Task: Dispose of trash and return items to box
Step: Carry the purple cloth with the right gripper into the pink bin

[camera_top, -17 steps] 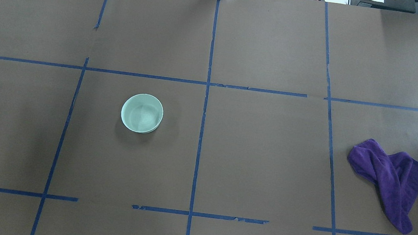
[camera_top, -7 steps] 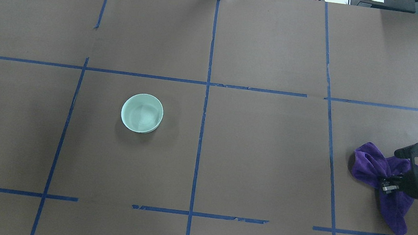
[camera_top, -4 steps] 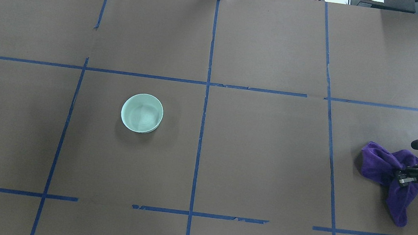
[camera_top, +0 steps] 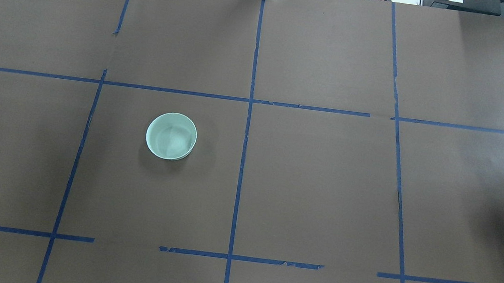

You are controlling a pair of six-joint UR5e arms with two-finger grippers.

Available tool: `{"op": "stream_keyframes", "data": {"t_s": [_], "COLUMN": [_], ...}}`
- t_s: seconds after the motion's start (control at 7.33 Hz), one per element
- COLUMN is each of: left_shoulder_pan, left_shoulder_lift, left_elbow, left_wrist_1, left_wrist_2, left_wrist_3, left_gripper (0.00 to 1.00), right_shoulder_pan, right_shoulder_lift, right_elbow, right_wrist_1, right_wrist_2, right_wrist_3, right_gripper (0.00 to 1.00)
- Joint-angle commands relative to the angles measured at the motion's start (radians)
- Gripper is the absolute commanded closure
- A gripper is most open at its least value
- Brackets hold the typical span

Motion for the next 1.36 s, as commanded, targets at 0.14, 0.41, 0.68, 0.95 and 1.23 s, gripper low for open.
{"op": "stream_keyframes", "data": {"t_s": [0.14, 0.41, 0.68, 0.95, 1.23], "left_shoulder_pan": [0.002, 0.002, 0.003, 0.070, 0.219], "left_shoulder_lift": [-0.006, -0.008, -0.034, -0.064, -0.086], "left_elbow": [-0.003, -0.006, -0.014, -0.055, -0.170], "left_wrist_1": [-0.005, -0.008, -0.005, 0.002, 0.002], "left_wrist_2": [0.000, 0.003, 0.005, 0.035, 0.137], "left_wrist_3": [-0.043, -0.072, -0.160, -0.327, -0.661], "left_gripper": [0.00, 0.00, 0.00, 0.00, 0.00], "right_shoulder_pan": [0.396, 0.403, 0.395, 0.389, 0.367], "right_shoulder_lift": [0.241, 0.235, 0.236, 0.236, 0.238], "right_elbow": [-0.108, -0.317, -0.483, -0.479, -0.474], "right_wrist_1": [-0.580, -0.439, -0.271, -0.269, -0.256], "right_wrist_2": [-0.004, -0.041, -0.032, -0.018, 0.051], "right_wrist_3": [-0.792, -0.893, -0.842, -0.670, -0.488], "right_gripper": [1.00, 1.00, 0.01, 0.00, 0.02]}}
